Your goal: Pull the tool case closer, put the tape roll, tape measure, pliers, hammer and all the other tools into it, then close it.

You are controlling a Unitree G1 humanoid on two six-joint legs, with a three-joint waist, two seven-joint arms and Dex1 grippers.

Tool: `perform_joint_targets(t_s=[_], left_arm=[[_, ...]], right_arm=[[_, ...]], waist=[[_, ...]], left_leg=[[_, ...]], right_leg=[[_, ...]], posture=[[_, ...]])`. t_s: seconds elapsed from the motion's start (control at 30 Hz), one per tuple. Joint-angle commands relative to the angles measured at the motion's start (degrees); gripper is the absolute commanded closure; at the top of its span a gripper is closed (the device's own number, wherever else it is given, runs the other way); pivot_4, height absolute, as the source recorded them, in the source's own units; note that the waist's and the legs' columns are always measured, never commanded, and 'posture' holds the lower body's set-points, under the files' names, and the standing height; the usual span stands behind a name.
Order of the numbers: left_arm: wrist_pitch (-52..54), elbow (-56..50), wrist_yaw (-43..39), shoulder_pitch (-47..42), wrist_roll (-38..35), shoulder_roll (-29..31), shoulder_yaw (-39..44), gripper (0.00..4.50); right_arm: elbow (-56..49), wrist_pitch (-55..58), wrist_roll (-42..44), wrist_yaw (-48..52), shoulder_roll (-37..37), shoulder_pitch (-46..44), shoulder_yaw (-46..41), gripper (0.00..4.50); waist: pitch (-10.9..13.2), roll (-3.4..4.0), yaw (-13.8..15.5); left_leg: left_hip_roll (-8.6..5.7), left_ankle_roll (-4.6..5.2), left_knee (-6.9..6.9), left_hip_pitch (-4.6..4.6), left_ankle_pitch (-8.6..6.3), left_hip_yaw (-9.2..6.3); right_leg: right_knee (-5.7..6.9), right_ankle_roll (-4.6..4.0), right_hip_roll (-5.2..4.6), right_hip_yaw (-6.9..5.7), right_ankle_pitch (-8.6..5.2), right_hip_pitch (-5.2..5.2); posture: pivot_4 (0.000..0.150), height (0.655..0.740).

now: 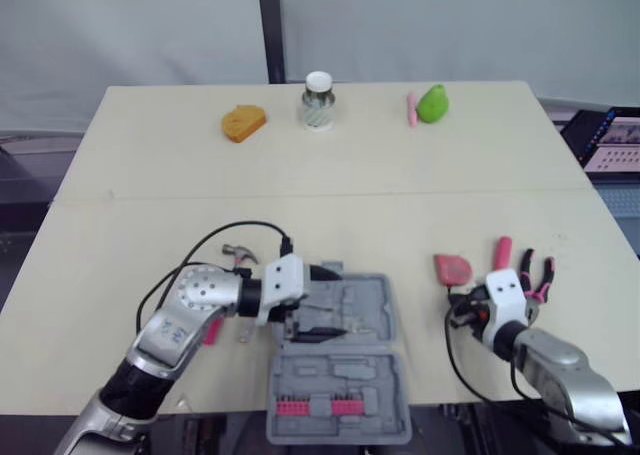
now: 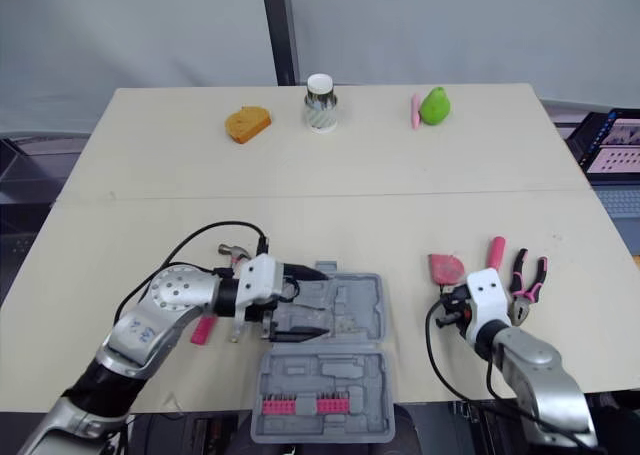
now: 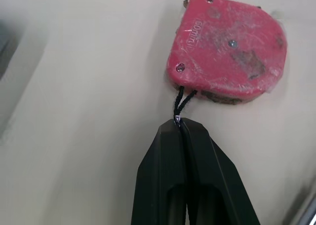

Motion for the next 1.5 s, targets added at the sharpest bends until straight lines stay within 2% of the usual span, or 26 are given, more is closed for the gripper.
perform_joint_targets(t_s=[0.03, 0.2, 0.4, 0.7, 0.8, 0.9, 1.0, 1.03, 1.13, 1.2, 1.33, 1.5], left_arm=[[-2.8, 0.2, -3.7, 0.6, 0.1, 1.8, -0.3, 0.00], [-5.4, 2.1, -7.9, 0.1, -0.4, 3.4, -0.1, 0.00], [-7.4, 3.8, -11.0, -0.1, -0.7, 3.8, 0.1, 0.00], [-8.8, 4.9, -10.5, 0.2, -0.6, 2.8, 1.2, 0.00], [-8.1, 4.2, -8.6, 0.6, -1.2, 1.6, 2.2, 0.00], [-9.0, 3.2, -5.7, 2.4, -0.5, 0.9, 4.2, 0.00], [-12.5, 1.5, -3.1, 6.7, -0.2, 0.6, 6.6, 0.00], [-13.1, 0.5, -2.8, 8.6, -0.5, 0.7, 6.8, 0.00], [-16.3, -2.2, -2.9, 13.1, -0.8, 0.9, 6.9, 0.00], [-17.3, -3.0, -2.9, 14.5, -1.2, 0.8, 7.0, 0.00], [-21.7, -2.6, -3.6, 16.2, 0.2, 1.8, 7.2, 0.00], [-23.2, -2.6, -2.4, 17.9, 0.4, 2.2, 7.7, 0.00]], right_arm=[[-7.7, 3.9, 3.2, -1.0, 1.9, 5.3, -0.9, 4.42], [-16.9, 6.3, 4.8, -2.9, 5.4, 15.9, -0.2, 4.42], [-22.0, 5.6, 4.6, -4.7, 8.5, 24.6, 1.4, 4.42], [-23.0, 5.6, 5.1, -4.2, 8.1, 25.8, 2.2, 4.42], [-24.7, 6.3, 8.4, 0.9, 3.5, 26.1, -0.4, 3.67], [-25.4, 3.8, 11.2, 11.2, -6.7, 25.3, -5.6, 2.20], [-17.9, -5.0, 11.3, 23.2, -17.1, 18.1, -9.1, 0.70], [-13.4, -10.3, 9.0, 27.6, -20.5, 14.9, -7.4, 0.19], [0.7, -26.1, 0.6, 38.7, -28.1, 6.4, 0.9, 0.08], [7.7, -33.1, -2.8, 42.9, -30.0, 2.4, 5.2, 0.08], [21.3, -45.6, -8.6, 47.6, -29.5, -7.7, 12.4, 0.08], [29.7, -50.8, -9.5, 49.3, -27.0, -14.2, 15.6, 0.08]], waist=[[0.0, 0.00, 0.1], [0.0, 0.02, 0.1], [0.0, 0.05, 0.0], [0.0, 0.05, 0.0], [0.0, 0.05, 0.0], [0.0, 0.07, 0.0], [-0.1, 0.00, -0.3], [-0.1, 0.00, -0.4], [-0.1, 0.02, -0.2], [-0.1, 0.00, 0.4], [-0.1, -0.04, 0.5], [-0.1, 0.03, -0.1]], left_leg=[[-0.01, 0.00, 0.01, 0.00, 0.00, 0.00], [-0.01, 0.00, 0.02, -0.01, 0.00, 0.00], [-0.01, 0.00, 0.01, 0.02, 0.00, 0.03], [-0.01, 0.00, 0.01, 0.03, 0.00, 0.02], [-0.02, 0.01, 0.02, 0.02, 0.00, 0.02], [-0.02, 0.01, 0.02, 0.03, -0.01, 0.03], [0.00, 0.03, 0.01, 0.08, -0.02, 0.10], [0.01, 0.04, 0.00, 0.10, -0.02, 0.13], [0.03, 0.06, -0.01, 0.11, -0.03, 0.15], [0.04, 0.06, 0.01, 0.06, -0.03, 0.02], [0.01, 0.06, 0.22, -0.03, -0.03, -0.05], [0.05, 0.06, 0.12, 0.03, -0.03, -0.03]], right_leg=[[0.00, 0.00, 0.00, 0.02, 0.00, 0.01], [0.00, 0.00, 0.00, 0.05, 0.00, 0.00], [0.00, 0.00, 0.00, 0.07, 0.00, 0.00], [0.00, 0.00, 0.00, 0.08, 0.00, 0.00], [0.00, 0.00, 0.00, 0.11, 0.00, 0.01], [-0.01, 0.00, 0.00, 0.11, 0.00, 0.01], [-0.06, 0.00, 0.02, 0.13, 0.00, 0.03], [-0.09, 0.00, 0.02, 0.14, 0.00, 0.06], [-0.16, 0.00, 0.05, 0.15, 0.00, 0.06], [-0.15, 0.00, 0.05, 0.07, 0.00, 0.08], [-0.16, 0.00, 0.04, 0.02, 0.00, 0.17], [-0.19, 0.00, 0.04, -0.09, 0.00, 0.20]], posture=[[0.150, 0.7400], [0.150, 0.7400], [0.150, 0.7400], [0.150, 0.7400], [0.150, 0.7400], [0.150, 0.7400], [0.150, 0.7400], [0.150, 0.7400], [0.150, 0.7400], [0.150, 0.7400], [0.150, 0.7400], [0.150, 0.7400]])
